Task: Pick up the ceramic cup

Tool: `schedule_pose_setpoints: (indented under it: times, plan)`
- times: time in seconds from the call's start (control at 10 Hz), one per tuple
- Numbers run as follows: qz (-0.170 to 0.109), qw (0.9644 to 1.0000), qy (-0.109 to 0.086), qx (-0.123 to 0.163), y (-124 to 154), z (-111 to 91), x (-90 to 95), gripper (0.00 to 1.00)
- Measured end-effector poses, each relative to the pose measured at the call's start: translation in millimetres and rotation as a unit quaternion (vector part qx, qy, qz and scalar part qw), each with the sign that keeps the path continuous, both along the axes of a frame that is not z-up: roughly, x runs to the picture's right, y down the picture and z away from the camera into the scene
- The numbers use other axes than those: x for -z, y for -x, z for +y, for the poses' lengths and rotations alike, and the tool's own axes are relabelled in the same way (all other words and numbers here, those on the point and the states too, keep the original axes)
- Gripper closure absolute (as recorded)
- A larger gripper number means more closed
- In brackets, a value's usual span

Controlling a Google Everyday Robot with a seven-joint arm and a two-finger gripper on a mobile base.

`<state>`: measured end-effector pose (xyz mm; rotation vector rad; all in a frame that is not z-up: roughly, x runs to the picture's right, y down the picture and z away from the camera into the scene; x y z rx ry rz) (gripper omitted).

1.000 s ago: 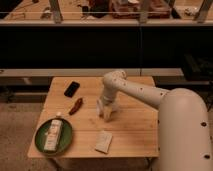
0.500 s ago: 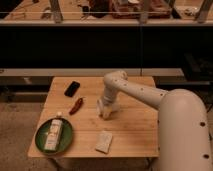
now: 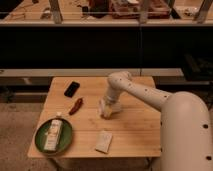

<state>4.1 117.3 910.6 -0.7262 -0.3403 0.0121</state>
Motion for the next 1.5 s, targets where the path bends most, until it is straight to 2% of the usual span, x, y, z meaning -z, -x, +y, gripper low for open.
schedule_pose_setpoints:
  times: [0.1,1.5]
  plan:
    - [0.0,1.0,0.001,-0.002,-0.4,-0.1,0.5,1.0]
    - [-0.001,1.0,0.001,0.0,-0.2,-0.2,2.5,1.0]
